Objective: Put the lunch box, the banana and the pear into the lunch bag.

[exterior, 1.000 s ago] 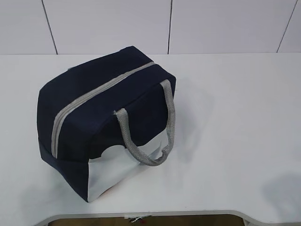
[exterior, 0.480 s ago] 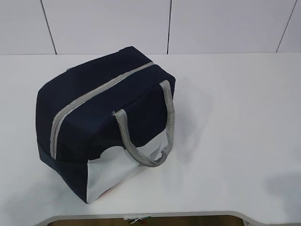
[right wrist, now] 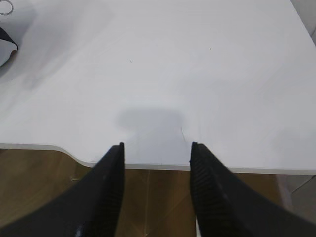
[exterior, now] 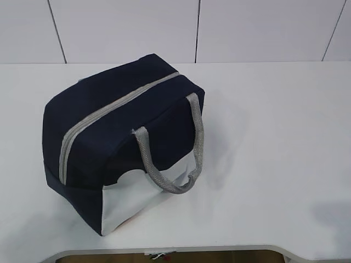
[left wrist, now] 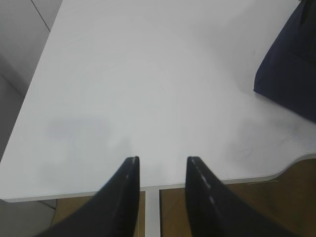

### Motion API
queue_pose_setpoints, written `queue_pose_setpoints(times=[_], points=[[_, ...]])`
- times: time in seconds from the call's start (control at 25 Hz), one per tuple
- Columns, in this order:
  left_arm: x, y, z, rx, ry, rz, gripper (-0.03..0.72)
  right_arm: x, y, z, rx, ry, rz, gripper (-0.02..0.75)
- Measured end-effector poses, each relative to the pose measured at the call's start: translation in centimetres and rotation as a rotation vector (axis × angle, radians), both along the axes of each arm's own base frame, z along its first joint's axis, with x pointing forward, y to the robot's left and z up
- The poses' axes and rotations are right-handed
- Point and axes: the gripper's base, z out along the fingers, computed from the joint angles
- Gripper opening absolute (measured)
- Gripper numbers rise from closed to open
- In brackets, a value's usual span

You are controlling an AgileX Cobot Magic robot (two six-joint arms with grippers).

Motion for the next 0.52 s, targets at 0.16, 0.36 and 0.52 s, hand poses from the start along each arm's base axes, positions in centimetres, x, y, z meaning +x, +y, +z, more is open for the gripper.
queue_pose_setpoints(times=[0.16,0.36,0.52], points=[[0.0,-0.03,0.0,-0.003,0.0,-0.002,0.243,0.0,0.01,0.0,0.001,0.0,0.001,0.362],[0.0,-0.06,0.0,-0.006,0.0,-0.004,0.243,0.0,0.01,0.0,0.001,0.0,0.001,0.361],[0.0,-0.06,0.0,-0.006,0.0,-0.004,0.243,0.0,0.01,0.0,0.001,0.0,0.001,0.361]])
